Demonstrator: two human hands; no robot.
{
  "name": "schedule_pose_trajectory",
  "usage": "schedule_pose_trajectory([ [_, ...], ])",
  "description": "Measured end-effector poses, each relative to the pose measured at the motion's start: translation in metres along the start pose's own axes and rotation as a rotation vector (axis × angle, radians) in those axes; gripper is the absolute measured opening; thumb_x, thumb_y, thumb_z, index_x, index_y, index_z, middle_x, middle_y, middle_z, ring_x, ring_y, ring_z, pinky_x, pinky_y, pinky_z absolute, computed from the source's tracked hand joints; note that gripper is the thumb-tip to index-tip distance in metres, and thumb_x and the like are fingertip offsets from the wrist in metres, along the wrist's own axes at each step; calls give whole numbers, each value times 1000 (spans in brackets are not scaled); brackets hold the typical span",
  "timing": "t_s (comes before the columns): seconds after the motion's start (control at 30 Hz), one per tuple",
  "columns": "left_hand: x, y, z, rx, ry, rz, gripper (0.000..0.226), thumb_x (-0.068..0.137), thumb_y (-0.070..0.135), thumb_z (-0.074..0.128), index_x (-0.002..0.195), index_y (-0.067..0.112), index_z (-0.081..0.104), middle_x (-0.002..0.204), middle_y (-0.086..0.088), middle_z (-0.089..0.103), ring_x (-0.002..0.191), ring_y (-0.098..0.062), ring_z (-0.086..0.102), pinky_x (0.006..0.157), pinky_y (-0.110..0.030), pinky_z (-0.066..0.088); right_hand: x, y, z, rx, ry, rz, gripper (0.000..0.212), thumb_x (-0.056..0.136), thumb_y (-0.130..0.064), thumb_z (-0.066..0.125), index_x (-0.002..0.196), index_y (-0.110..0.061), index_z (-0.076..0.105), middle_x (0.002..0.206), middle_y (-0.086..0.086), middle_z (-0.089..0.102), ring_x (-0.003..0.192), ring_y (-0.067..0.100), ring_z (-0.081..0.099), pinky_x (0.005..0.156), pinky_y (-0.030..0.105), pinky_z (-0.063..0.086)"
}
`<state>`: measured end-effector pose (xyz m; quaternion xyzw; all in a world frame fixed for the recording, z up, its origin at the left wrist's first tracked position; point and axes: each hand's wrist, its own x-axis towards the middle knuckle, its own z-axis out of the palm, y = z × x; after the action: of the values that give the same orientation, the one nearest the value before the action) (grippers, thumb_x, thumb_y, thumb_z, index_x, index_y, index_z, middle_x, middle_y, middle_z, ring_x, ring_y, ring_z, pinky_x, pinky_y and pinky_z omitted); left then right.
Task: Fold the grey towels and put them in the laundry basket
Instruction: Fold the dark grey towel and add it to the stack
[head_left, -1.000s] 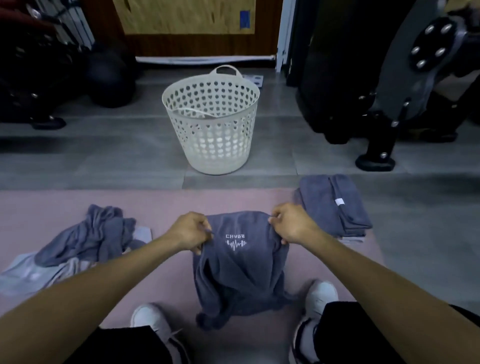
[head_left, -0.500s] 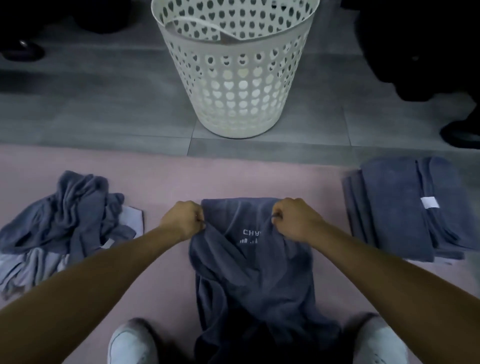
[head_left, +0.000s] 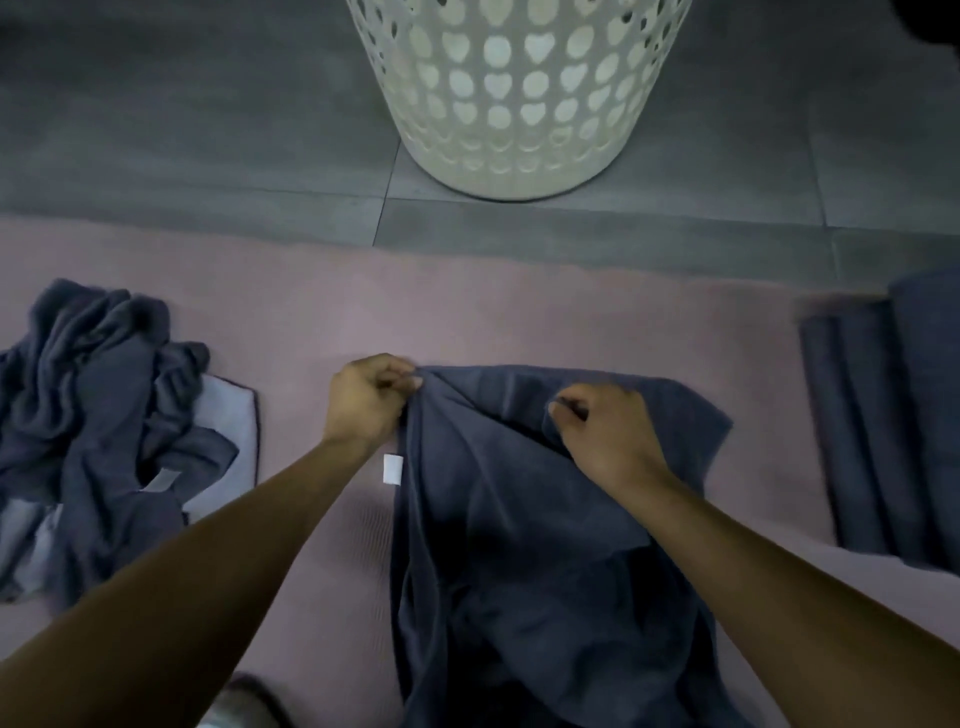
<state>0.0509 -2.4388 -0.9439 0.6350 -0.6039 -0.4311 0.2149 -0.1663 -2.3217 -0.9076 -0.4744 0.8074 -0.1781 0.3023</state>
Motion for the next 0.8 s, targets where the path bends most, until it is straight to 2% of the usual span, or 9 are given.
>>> schedule_pose_trajectory([
  [0.1, -1, -1, 4, -35, 32, 55, 23, 81, 6, 75, 76, 27, 70, 75, -1, 72, 67, -12, 64, 74, -27, 54, -8, 6, 11, 80, 23, 52, 33, 94, -29, 57, 64, -17, 62, 59, -1, 63, 58, 18, 60, 59, 42, 53],
  [0.2, -2, 1, 10, -28, 61, 48, 22, 81, 5, 74, 77, 27, 70, 79, -3, 72, 74, -19, 67, 77, -29, 56, -11, 7, 20, 143, 47, 59, 29, 94, -28, 57, 71, -13, 65, 64, 1, 66, 62, 19, 63, 61, 41, 55],
  [0.27, 0, 2, 14, 19, 88, 23, 13, 81, 6, 74, 85, 19, 70, 75, 2, 68, 71, -15, 64, 78, -23, 54, -10, 5, 24, 170, 62, 59, 26, 93, -27, 58, 72, -13, 66, 64, 0, 66, 62, 18, 64, 60, 40, 55],
  [0.37, 2, 6, 16, 117, 121, -18, 21, 84, 8, 72, 105, 5, 67, 85, -3, 67, 79, -12, 59, 66, 2, 38, -9, 4, 26, 176, 74, 55, 26, 93, -27, 59, 72, -15, 66, 64, -1, 66, 61, 15, 63, 62, 40, 55],
  [0.47, 3, 3, 18, 151, 131, -45, 29, 86, 10, 70, 113, 3, 65, 103, -12, 70, 90, -14, 61, 74, -2, 35, -9, 8, 25, 188, 82, 52, 26, 94, -26, 58, 73, -14, 67, 66, -1, 66, 64, 15, 63, 64, 39, 55],
  [0.53, 3, 3, 19, 168, 137, -64, 30, 87, 11, 69, 115, 3, 65, 106, -12, 70, 95, -17, 63, 80, -8, 38, -8, 11, 26, 201, 94, 37, 26, 95, -24, 58, 72, -14, 66, 67, -2, 66, 65, 14, 63, 65, 38, 55],
  [0.6, 4, 4, 18, 183, 132, -65, 28, 86, 10, 70, 113, 3, 66, 103, -9, 70, 94, -18, 64, 81, -11, 41, -8, 13, 29, 222, 98, 33, 27, 95, -23, 57, 71, -15, 65, 68, -3, 66, 66, 13, 63, 66, 36, 55],
  [0.7, 6, 7, 15, 186, 103, -46, 11, 84, 6, 70, 95, 7, 69, 93, -4, 69, 84, -15, 63, 65, 2, 37, -6, 14, 31, 238, 103, 25, 24, 95, -23, 58, 75, -16, 68, 73, -4, 69, 71, 10, 64, 68, 30, 54],
  [0.8, 1, 12, 15, 178, 91, -15, 9, 84, 7, 69, 82, 14, 64, 92, -6, 69, 78, -13, 62, 60, 2, 37, -5, 12, 25, 230, 93, 33, 28, 94, -23, 59, 68, -19, 65, 65, -7, 66, 63, 5, 61, 58, 17, 45],
])
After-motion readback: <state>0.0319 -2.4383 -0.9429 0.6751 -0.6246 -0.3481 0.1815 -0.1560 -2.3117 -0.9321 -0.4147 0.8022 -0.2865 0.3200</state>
